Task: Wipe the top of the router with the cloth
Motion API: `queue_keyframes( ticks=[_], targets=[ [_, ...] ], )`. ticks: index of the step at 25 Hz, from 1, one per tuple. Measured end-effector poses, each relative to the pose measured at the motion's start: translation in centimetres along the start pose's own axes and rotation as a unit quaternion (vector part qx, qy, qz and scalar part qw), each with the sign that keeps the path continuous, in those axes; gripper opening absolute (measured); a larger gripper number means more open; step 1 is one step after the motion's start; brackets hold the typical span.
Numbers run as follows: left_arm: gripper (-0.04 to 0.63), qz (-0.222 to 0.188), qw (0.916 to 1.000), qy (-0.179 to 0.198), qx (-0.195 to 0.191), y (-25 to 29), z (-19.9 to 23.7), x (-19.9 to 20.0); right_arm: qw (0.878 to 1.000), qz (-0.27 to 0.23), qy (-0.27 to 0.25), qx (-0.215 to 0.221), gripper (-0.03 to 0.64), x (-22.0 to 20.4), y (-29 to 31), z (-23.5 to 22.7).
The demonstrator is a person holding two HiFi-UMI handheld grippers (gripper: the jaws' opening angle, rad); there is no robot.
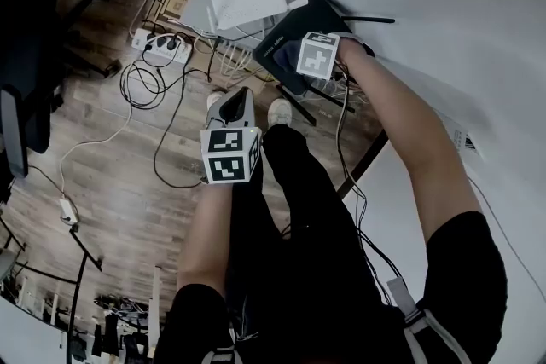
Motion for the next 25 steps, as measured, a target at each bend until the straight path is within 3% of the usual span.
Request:
queue_keyframes(
  ticks=[5, 19, 25],
  targets=[
    [0.0, 0.002, 1.0, 0.001, -0.002, 0.2, -0.2, 0.1, 0.999, 0.016, 0.004, -0.034, 0.023, -0.9, 0.1, -2.0],
    [0.0, 0.011, 0.9999, 0.003, -0.005, 0.8, 0.1, -0.1, 0.987, -0.005, 0.077, -0.141, 0.023, -3.2, -0.2, -7.3],
    [0.0, 0.02, 0.9998, 0.004, -0.006, 1.3, 0.3, -0.9, 0.983, 0.001, 0.084, -0.166, 0.023, -3.6, -0.6, -9.1]
  ],
)
Point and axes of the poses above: the fingertips, and each gripper's own axes: y forward along the fingers, z to its left, x out of its top, the point moved 4 cm from there along -y, backward along the fingers, and after that the axes turned 12 degrees about z, right-handed, at the moved point
